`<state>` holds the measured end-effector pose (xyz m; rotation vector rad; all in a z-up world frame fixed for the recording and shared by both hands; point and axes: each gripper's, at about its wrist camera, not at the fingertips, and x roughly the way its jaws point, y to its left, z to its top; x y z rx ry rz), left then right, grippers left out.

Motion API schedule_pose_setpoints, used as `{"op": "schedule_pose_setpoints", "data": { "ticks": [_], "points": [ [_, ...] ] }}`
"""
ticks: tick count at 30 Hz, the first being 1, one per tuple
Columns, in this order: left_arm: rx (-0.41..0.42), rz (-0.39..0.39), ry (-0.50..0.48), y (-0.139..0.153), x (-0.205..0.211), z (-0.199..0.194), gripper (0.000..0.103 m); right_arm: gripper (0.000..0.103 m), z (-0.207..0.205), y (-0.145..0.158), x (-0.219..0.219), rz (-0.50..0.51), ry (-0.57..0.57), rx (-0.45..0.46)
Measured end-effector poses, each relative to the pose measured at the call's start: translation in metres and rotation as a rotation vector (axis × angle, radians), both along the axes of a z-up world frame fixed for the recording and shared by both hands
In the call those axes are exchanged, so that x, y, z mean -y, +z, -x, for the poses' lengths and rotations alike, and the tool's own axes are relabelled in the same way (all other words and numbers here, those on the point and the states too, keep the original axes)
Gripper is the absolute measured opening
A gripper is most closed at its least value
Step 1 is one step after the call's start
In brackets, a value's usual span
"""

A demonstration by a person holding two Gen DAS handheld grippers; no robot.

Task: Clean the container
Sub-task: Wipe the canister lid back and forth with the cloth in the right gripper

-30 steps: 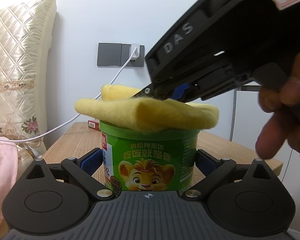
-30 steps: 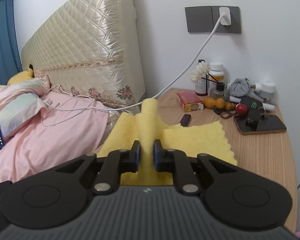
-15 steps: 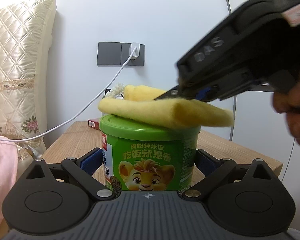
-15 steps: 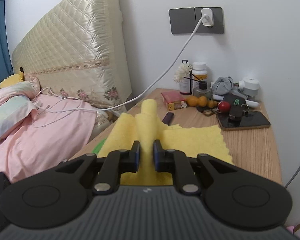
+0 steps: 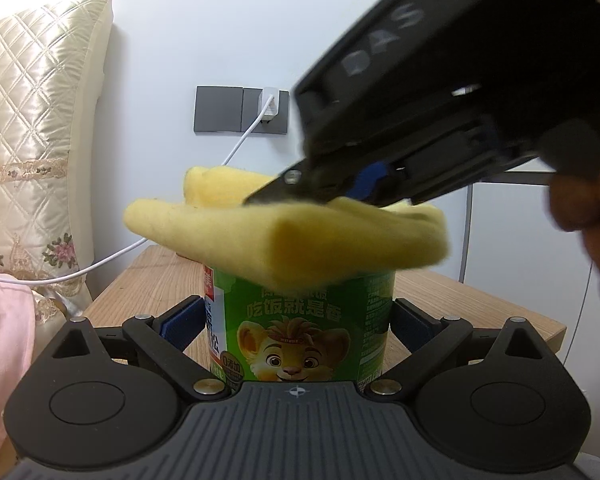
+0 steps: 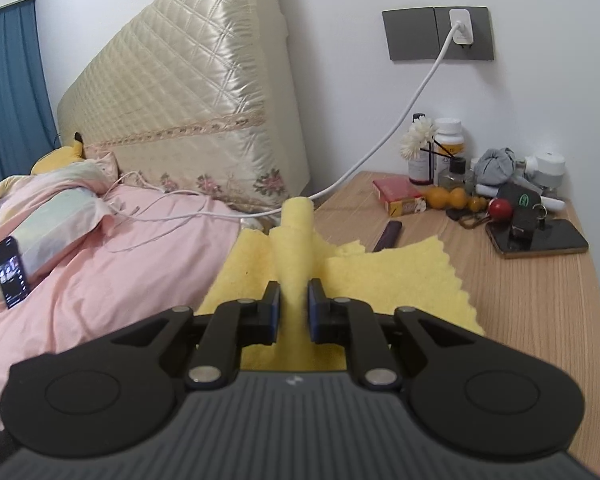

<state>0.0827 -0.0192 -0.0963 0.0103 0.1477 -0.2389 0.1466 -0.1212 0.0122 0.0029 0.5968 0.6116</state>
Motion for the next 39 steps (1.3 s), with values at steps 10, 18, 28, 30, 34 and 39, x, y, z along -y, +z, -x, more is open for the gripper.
{"op": "schedule_pose_setpoints", "data": {
  "ticks": [10, 18, 28, 30, 34, 39],
  "points": [
    [-0.001, -0.003, -0.003, 0.0, 0.001, 0.001, 0.099, 0.015, -0.005, -0.001, 0.005, 0.026, -0.052, 0.021],
    [0.003, -0.002, -0.004, -0.001, 0.0, 0.001, 0.099, 0.016, -0.022, -0.004, -0.009, -0.008, -0.031, 0.011],
    [-0.002, 0.001, 0.009, 0.001, 0.003, -0.001, 0.099, 0.015, -0.001, 0.002, -0.001, 0.009, -0.028, 0.002],
    [-0.006, 0.002, 0.012, 0.001, 0.004, -0.002, 0.099, 0.015, 0.003, 0.003, 0.001, 0.013, -0.028, 0.0],
    [-0.005, -0.004, 0.015, 0.002, 0.008, 0.003, 0.099, 0.015, 0.009, 0.005, 0.003, 0.017, -0.029, -0.003],
    [-0.003, -0.004, 0.002, 0.0, 0.002, -0.002, 0.099, 0.015, -0.006, -0.001, -0.004, -0.007, -0.044, 0.001]
  ]
}}
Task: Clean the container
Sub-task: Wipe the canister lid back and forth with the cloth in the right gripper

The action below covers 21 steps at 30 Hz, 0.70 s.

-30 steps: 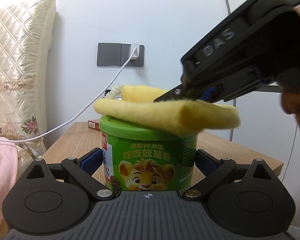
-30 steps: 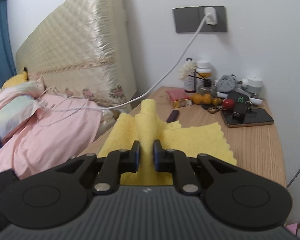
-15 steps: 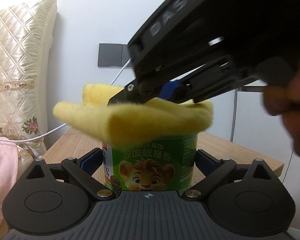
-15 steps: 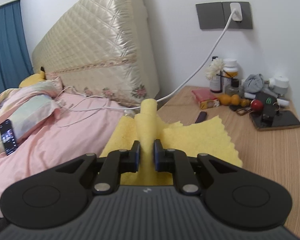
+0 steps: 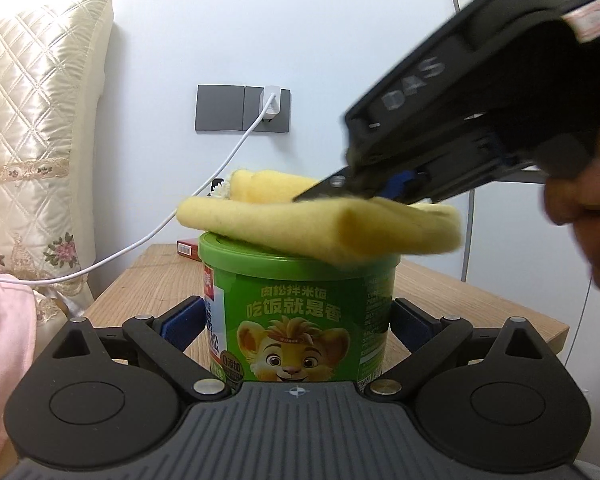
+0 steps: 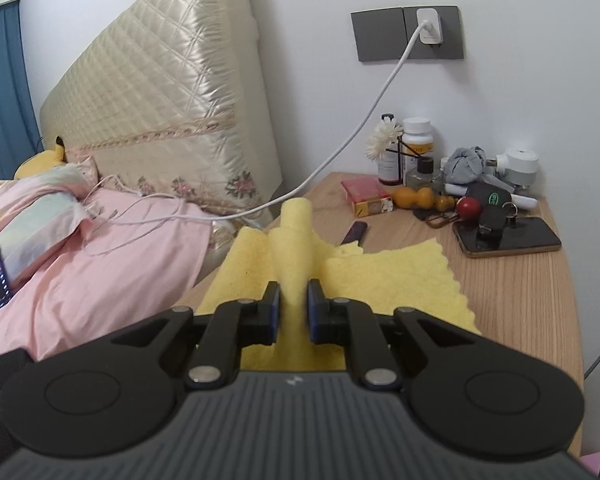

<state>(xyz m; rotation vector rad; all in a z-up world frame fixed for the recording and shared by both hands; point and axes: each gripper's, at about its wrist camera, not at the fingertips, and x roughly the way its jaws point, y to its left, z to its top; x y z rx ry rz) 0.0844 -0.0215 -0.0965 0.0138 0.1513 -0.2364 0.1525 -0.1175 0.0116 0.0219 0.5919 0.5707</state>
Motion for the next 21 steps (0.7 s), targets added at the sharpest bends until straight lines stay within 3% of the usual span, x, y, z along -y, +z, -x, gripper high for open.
{"op": "schedule_pose_setpoints", "data": {
  "ticks": [3, 5, 14, 21],
  "points": [
    [0.001, 0.0, -0.001, -0.001, 0.001, 0.002, 0.099, 0.015, -0.016, -0.005, 0.003, -0.013, -0.002, 0.003],
    [0.002, -0.006, -0.002, -0.008, 0.025, 0.044, 0.099, 0.015, -0.025, -0.007, 0.002, -0.015, 0.015, 0.005],
    [0.0, -0.004, 0.006, -0.012, 0.038, 0.061, 0.099, 0.015, -0.003, -0.001, -0.001, -0.03, 0.079, -0.03],
    [-0.006, -0.003, 0.007, -0.015, 0.05, 0.08, 0.099, 0.015, -0.008, -0.002, 0.011, -0.022, 0.037, -0.021]
  ]
}}
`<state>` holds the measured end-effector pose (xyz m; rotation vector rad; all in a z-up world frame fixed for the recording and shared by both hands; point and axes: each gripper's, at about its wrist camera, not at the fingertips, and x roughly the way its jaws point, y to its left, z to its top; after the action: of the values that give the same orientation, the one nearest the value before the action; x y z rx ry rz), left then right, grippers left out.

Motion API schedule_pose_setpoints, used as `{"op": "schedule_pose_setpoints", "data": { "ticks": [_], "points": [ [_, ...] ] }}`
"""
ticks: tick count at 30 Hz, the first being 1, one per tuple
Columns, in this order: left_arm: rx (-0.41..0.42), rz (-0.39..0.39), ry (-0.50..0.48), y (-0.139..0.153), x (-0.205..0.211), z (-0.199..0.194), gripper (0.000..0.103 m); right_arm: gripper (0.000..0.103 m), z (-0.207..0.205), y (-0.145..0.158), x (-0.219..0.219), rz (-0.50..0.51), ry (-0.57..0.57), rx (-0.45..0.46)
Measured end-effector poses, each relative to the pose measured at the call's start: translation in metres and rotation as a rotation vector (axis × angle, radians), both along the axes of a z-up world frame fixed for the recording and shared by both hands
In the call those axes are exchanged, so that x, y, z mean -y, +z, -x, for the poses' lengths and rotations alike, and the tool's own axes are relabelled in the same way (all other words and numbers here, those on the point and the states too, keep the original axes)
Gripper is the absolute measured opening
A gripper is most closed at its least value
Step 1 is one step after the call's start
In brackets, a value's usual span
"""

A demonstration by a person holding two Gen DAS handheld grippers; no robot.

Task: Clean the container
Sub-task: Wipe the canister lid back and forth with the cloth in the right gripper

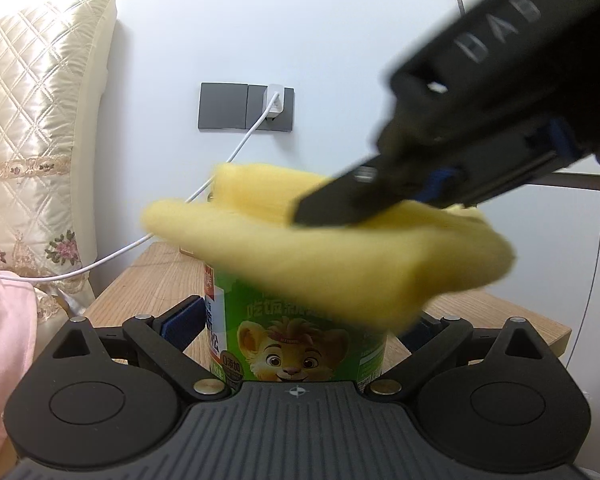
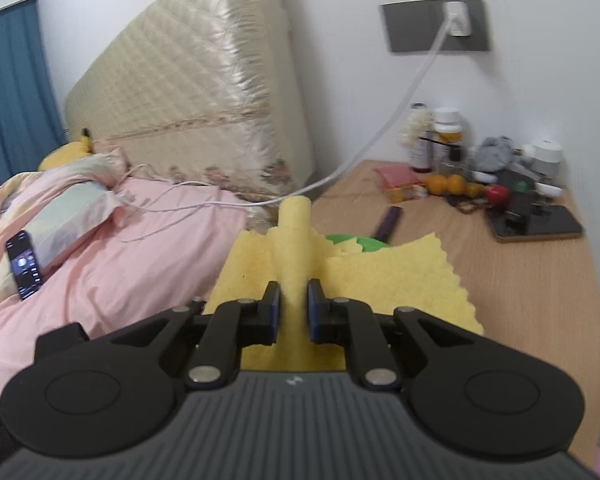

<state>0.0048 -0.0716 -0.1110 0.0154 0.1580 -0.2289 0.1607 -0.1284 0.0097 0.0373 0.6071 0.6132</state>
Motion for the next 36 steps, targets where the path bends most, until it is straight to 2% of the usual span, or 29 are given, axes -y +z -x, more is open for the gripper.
{"op": "schedule_pose_setpoints", "data": {
  "ticks": [7, 11, 16, 22, 36],
  "points": [
    [0.004, 0.0, -0.002, -0.001, 0.009, 0.012, 0.099, 0.014, -0.008, -0.002, 0.012, 0.007, -0.049, 0.011],
    [0.01, -0.001, -0.006, 0.002, -0.003, -0.006, 0.099, 0.015, -0.014, -0.003, 0.016, 0.008, -0.069, 0.014],
    [0.014, 0.001, -0.006, 0.0, 0.001, -0.003, 0.099, 0.015, -0.017, -0.003, -0.002, -0.004, -0.006, 0.003],
    [0.014, 0.005, -0.008, 0.0, -0.019, -0.037, 0.099, 0.015, 0.007, 0.001, -0.006, -0.01, 0.055, -0.026],
    [0.008, 0.011, -0.013, -0.005, 0.004, -0.005, 0.099, 0.014, -0.007, 0.0, -0.006, -0.009, 0.026, -0.018]
  ]
}}
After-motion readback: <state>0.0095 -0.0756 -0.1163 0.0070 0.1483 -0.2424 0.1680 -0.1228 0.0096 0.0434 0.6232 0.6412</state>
